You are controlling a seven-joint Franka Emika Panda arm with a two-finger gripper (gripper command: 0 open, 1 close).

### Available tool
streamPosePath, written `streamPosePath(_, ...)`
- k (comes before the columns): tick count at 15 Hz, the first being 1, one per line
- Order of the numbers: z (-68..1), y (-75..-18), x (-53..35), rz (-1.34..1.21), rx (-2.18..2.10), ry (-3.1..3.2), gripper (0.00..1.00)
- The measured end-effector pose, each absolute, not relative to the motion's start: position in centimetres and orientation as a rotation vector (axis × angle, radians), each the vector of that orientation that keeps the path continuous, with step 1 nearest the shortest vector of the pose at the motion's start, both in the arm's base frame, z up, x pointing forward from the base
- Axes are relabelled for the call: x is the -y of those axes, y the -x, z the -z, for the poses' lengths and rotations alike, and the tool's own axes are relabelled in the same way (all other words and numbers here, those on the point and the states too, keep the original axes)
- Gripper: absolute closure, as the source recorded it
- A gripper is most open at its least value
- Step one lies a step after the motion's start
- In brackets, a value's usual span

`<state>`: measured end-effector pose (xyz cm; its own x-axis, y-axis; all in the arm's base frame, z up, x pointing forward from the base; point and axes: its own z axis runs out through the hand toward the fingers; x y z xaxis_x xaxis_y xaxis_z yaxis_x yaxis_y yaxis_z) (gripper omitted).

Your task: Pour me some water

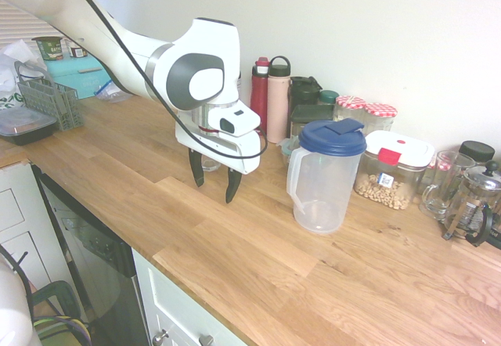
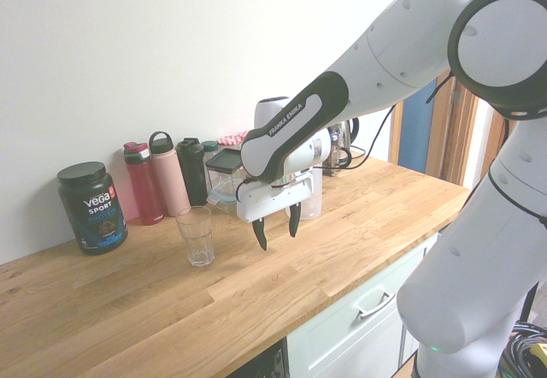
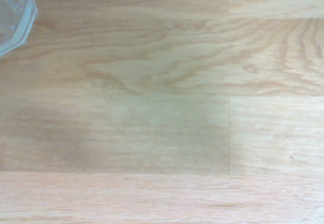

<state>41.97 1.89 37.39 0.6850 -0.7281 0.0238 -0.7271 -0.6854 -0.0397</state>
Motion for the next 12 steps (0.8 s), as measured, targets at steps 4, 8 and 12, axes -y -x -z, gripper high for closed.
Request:
streamPosePath(4, -39.1, -42.4, -1.3, 0.084, -1.24, 2.862, 0.0)
streamPosePath(8, -47.5, -42.4, 0.9, 0.196, -1.295, 2.788, 0.0)
streamPosePath(12, -54.1, -41.4, 5.5, 0.413, -1.514, 2.651, 0.0)
